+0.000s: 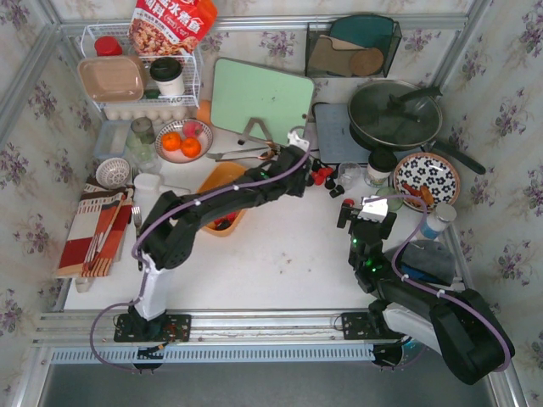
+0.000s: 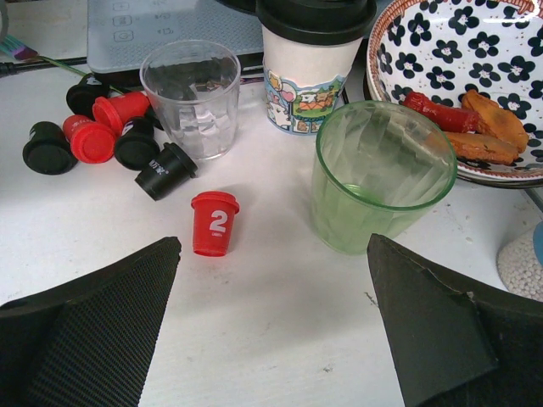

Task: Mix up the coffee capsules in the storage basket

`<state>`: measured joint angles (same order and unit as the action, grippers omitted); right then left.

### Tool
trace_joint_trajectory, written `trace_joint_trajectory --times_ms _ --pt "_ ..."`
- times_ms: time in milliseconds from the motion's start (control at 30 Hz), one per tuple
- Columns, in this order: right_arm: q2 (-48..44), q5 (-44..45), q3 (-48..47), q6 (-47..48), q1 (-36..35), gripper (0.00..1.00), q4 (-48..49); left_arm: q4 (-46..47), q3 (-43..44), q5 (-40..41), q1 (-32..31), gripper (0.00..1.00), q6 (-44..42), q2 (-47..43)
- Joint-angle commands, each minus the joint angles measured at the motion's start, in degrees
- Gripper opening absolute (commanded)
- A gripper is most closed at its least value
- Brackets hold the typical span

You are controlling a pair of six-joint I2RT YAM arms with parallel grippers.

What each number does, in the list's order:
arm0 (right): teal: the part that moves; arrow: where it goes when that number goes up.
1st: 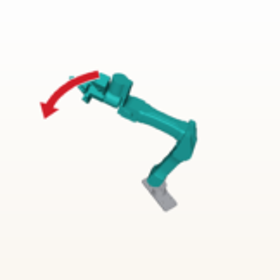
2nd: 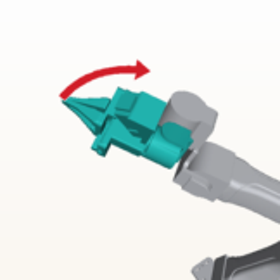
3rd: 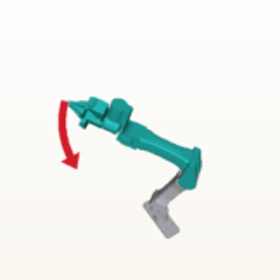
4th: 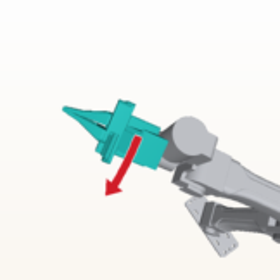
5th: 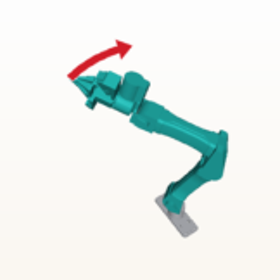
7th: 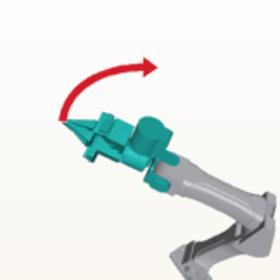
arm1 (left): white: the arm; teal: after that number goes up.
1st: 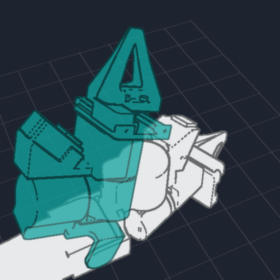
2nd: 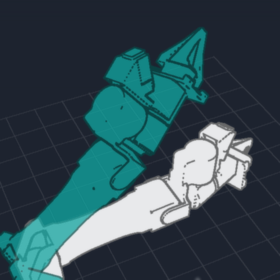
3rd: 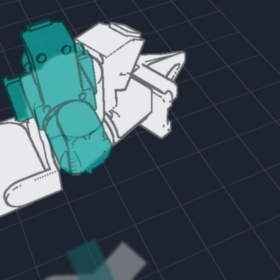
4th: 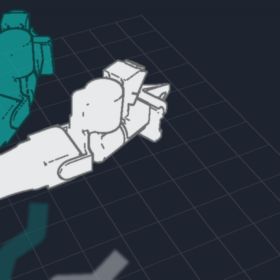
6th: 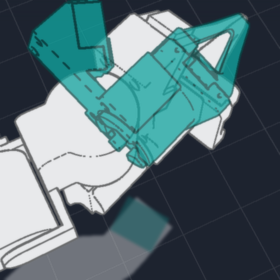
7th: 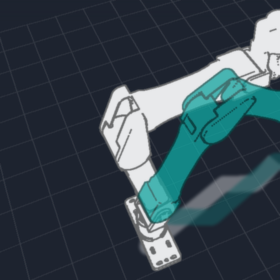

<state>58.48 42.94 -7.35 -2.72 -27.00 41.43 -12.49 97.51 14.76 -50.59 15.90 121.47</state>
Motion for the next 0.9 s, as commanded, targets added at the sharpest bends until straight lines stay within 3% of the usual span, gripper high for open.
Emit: trace_joint_trajectory --times_ms 0,400,867 --pt "-0.1 0.3 -0.5 -0.5 0.0 1.00 0.9 2.3 -4.3 4.1 3.1 0.48 0.9 -5.6" --pt "0.2 0.1 -0.5 -0.5 0.0 1.00 0.9 2.0 -17.8 10.2 16.0 0.49 5.4 -14.8" --pt "2.0 0.1 -0.9 -0.6 0.0 1.00 1.3 1.3 -18.6 9.7 18.3 0.49 7.4 -12.7"
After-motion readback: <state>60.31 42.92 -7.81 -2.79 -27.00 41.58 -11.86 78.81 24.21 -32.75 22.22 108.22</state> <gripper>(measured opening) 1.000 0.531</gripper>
